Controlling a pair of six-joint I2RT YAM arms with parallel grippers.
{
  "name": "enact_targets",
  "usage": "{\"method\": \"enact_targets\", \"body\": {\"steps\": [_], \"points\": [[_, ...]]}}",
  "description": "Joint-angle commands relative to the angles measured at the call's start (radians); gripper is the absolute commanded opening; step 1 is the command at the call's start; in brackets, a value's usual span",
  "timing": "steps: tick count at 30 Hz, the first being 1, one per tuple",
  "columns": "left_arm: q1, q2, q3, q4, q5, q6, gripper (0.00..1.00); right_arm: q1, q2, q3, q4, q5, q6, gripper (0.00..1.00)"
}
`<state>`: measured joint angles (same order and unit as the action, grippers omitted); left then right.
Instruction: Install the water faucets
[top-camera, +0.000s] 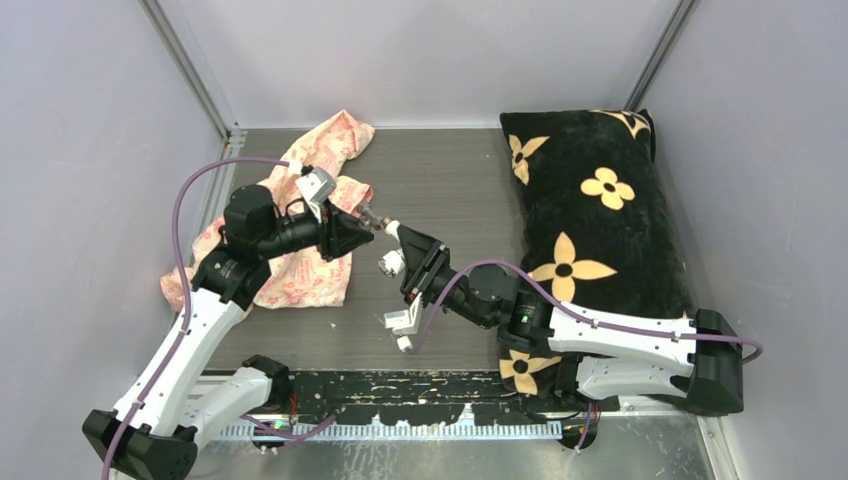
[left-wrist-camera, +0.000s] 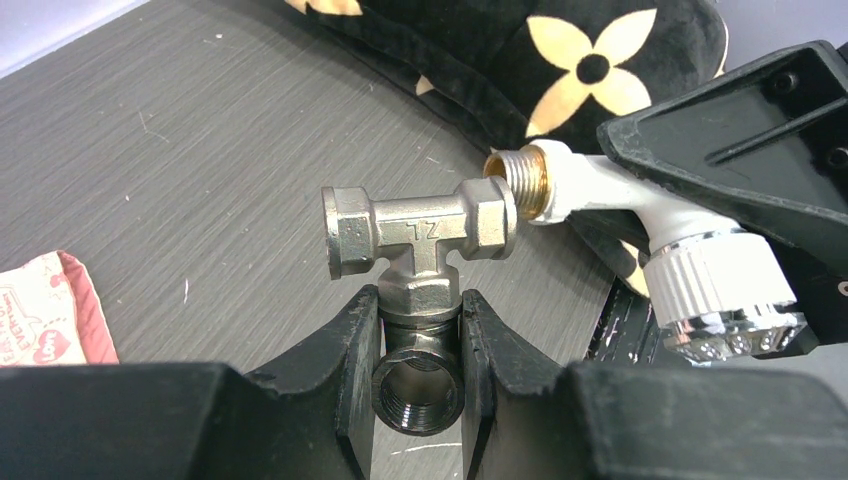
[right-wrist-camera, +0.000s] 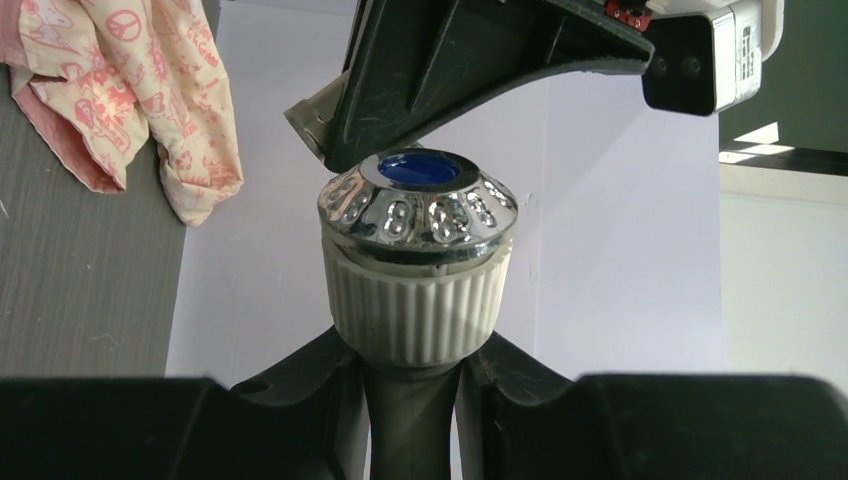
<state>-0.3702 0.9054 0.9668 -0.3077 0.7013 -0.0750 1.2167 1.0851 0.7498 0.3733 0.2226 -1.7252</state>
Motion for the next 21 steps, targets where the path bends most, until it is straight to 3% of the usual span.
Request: {"method": "enact_targets", "body": {"steps": [1,21], "points": [[0.011,-0.027,0.051,0.089,0.0,-0.025,0.0,0.006,-0.054,0.02,0.043,0.022,-0.045,0.01],[0.014,-0.013,0.067,0.093,0.012,-0.046,0.0,0.008,-0.022,0.015,0.085,-0.075,-0.005,0.01]]}}
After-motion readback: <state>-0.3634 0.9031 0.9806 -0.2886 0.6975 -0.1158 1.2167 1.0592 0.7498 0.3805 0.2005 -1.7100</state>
